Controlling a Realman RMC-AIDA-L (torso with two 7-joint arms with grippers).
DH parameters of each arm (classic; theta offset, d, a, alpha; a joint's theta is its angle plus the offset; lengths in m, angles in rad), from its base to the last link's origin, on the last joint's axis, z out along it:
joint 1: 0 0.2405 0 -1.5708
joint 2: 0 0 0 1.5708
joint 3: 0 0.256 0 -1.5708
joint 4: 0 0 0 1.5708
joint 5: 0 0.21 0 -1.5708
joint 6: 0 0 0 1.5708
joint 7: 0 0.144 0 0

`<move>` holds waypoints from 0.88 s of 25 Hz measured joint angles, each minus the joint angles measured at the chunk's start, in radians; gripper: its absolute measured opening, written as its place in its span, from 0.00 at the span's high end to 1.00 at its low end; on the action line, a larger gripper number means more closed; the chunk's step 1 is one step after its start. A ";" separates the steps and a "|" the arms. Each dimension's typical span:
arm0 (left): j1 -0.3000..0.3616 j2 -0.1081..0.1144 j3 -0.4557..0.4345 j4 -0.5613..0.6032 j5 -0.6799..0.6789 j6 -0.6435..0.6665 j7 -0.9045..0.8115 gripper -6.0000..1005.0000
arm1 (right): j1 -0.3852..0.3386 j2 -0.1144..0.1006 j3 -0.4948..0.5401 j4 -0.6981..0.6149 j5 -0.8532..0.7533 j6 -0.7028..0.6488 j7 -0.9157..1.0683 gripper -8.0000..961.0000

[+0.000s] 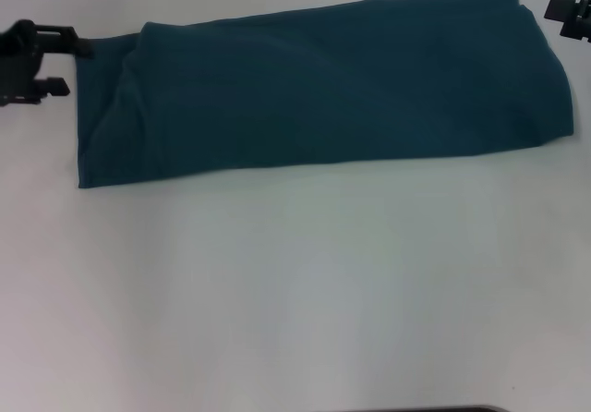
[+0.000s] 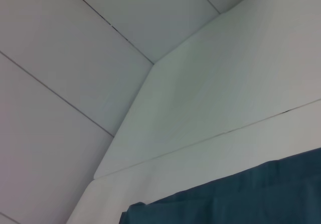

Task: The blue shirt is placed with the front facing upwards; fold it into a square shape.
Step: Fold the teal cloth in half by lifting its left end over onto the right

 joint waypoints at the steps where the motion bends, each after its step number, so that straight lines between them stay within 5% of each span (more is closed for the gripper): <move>1: -0.002 -0.002 0.005 0.010 0.001 -0.002 0.001 0.30 | 0.002 -0.002 -0.002 0.000 0.000 0.000 0.000 0.09; 16: -0.048 0.016 0.053 0.050 0.063 0.009 0.019 0.30 | 0.019 -0.009 -0.014 -0.003 0.000 0.000 -0.008 0.09; 22: -0.102 0.043 0.092 0.059 0.094 0.015 0.082 0.30 | 0.024 -0.012 -0.018 0.000 0.000 0.000 -0.012 0.09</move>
